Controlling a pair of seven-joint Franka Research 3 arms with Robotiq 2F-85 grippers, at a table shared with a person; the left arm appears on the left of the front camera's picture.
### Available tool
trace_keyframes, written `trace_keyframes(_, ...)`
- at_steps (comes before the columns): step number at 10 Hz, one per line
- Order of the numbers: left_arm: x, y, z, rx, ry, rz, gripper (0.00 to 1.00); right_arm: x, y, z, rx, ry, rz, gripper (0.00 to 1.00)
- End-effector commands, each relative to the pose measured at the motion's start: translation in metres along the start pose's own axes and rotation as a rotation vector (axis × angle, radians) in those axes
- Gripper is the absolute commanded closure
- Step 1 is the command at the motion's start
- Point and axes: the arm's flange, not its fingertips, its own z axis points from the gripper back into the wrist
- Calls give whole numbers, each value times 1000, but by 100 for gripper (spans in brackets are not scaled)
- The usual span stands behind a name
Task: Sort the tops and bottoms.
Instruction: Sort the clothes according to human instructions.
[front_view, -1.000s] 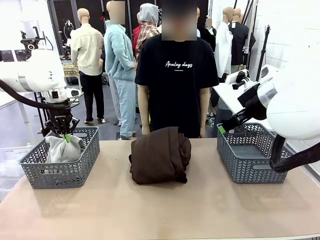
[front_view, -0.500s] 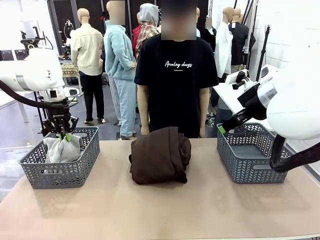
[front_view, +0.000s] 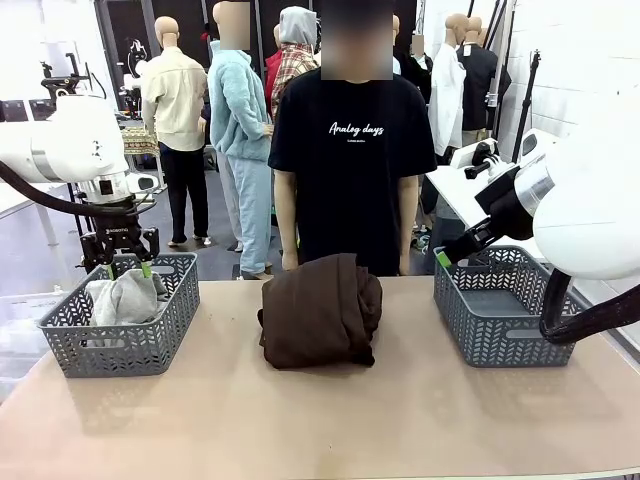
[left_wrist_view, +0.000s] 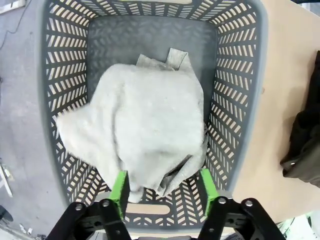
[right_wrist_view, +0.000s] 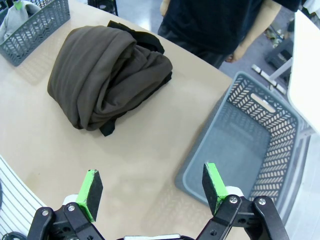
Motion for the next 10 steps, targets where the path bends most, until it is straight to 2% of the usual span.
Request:
trace_keyframes(1,0,-1,0,2,2,-2,0,0,0,-1,10,0,-10,0)
trace_keyframes(10,0,-1,0,2,2,-2,0,0,0,-1,10,0,-10,0)
